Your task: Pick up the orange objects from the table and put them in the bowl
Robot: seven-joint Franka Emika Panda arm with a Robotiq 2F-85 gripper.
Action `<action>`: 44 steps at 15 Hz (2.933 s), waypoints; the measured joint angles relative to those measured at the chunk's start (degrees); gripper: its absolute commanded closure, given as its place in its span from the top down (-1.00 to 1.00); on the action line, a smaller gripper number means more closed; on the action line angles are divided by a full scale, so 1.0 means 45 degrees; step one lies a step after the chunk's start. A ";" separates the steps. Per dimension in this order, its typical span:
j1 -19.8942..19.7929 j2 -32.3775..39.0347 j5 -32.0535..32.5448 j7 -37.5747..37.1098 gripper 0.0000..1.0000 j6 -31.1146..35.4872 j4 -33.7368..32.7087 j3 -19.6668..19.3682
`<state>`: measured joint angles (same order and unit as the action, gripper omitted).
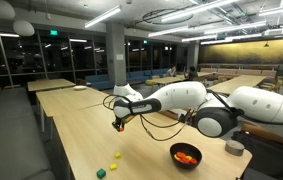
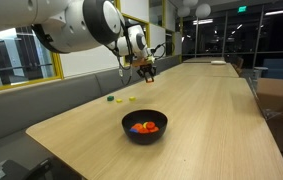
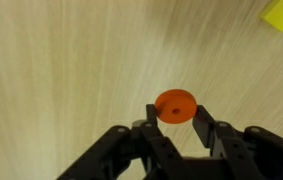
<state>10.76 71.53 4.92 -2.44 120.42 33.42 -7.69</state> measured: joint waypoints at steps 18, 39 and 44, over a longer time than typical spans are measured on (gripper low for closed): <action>-0.1509 -0.3545 -0.0004 -0.0987 -0.53 -0.7053 0.5656 -0.0752; -0.2908 -0.7644 -0.0019 0.1877 1.00 -0.8069 1.2596 0.0976; -0.2911 -0.9662 -0.0033 0.1276 1.00 -0.6376 1.4121 0.0969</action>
<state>-2.34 28.05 4.77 3.30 91.73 96.97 -3.33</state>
